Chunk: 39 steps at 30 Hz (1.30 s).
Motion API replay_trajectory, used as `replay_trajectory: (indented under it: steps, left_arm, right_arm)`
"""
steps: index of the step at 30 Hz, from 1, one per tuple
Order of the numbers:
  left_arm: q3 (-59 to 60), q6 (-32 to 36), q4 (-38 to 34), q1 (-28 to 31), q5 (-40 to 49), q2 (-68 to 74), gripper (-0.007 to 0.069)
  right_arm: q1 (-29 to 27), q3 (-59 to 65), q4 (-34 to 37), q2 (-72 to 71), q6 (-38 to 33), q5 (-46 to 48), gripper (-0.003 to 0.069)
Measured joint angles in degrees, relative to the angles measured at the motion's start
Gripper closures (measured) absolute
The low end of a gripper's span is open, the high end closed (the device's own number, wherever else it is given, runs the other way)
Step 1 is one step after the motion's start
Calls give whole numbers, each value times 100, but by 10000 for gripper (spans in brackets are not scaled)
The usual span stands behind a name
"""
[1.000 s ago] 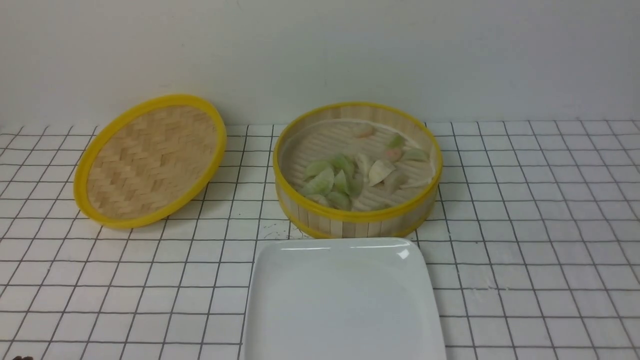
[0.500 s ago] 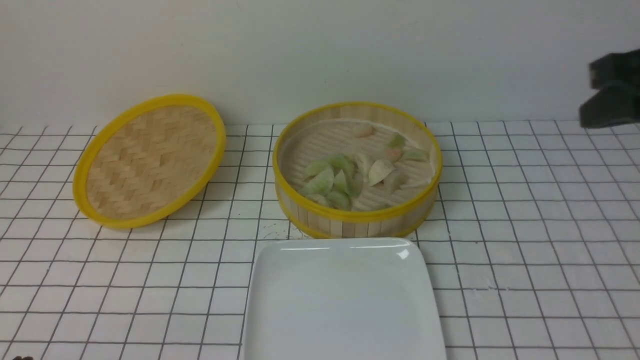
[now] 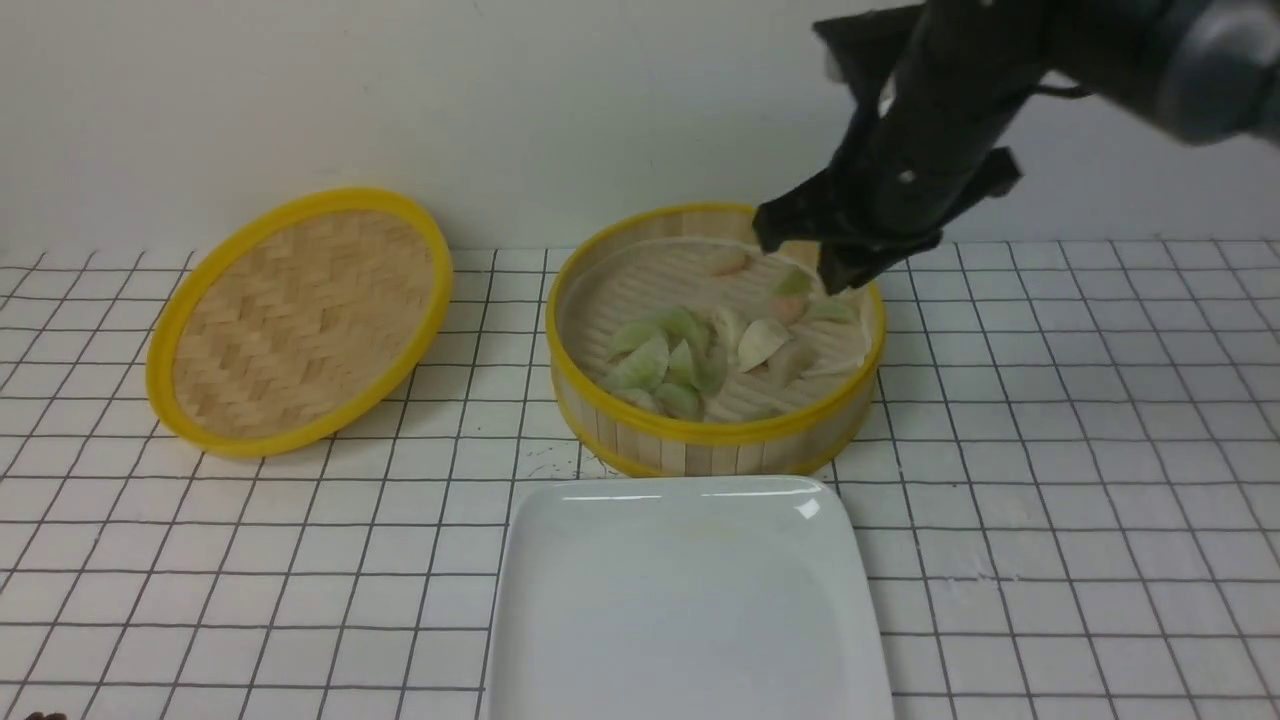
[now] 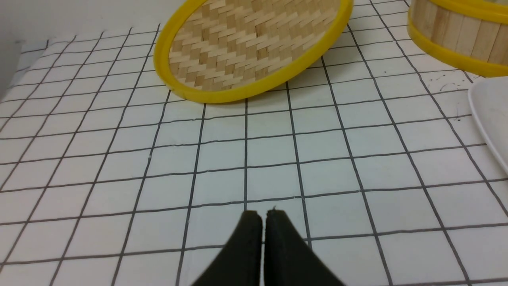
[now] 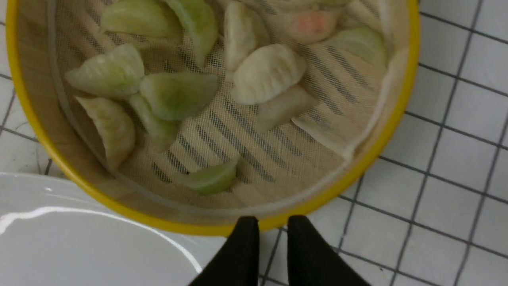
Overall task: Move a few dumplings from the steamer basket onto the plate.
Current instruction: Use the right arm to grab a dumpling from inside the steamer
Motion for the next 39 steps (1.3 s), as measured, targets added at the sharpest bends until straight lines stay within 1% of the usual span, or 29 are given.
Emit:
replay_trajectory:
  steps: [3,4,8,9,10,12,13,16,18,21,22,26,31,32,34,36,39]
  left_arm:
    - [0,0,0,0,0,0,631]
    - [0,0,0,0,0,0,631]
    - [0,0,0,0,0,0,631]
    - [0,0,0,0,0,0,631]
    - [0,0,0,0,0,0,631]
    - [0,0,0,0,0,0,631]
    - [0,0,0,0,0,0,631]
    - [0,0,0,0,0,0,631]
    - [0,0,0,0,0,0,631]
    - [0,0,0,0,0,0,631]
    - [0,0,0,0,0,0,631]
    - [0,0,0,0,0,0,631]
    - [0,0,0,0,0,0,631]
    - [0,0,0,0,0,0,631]
    - [0,0,0,0,0,0,631]
    - [0,0,0,0,0,0,631]
    - [0,0,0,0,0,0,631]
  right_arm:
    - [32,-430,-10,746,0,0,391]
    - [32,-519,-10,853,0,0,368]
    - [32,-835,-148,1410,0,-6,235]
    - [32,-851,-181,1484,0,-6,216]
    - [32,-858,-200,1502,0,-6,211]
    - [32,-889,-381,1692,0,-6,170]
    - [32,-902,-443,1729,0,-6,165]
    - [32,-903,-637,1859,0,-129,160]
    - [32,-908,-708,1934,0,-392,165]
    - [32,-908,-746,1975,0,-723,194]
    - [32,-908,-748,1995,0,-805,213]
    - [37,-928,-712,2059,0,-825,335]
    - [37,-1072,-712,2072,-44,-427,335]
    - [37,-1246,-697,2089,-97,-182,335]
    - [37,-1531,-589,2093,-172,-75,335]
    - [37,-1731,-307,1968,-267,-62,335]
    - [37,-1761,306,1563,-462,-47,337]
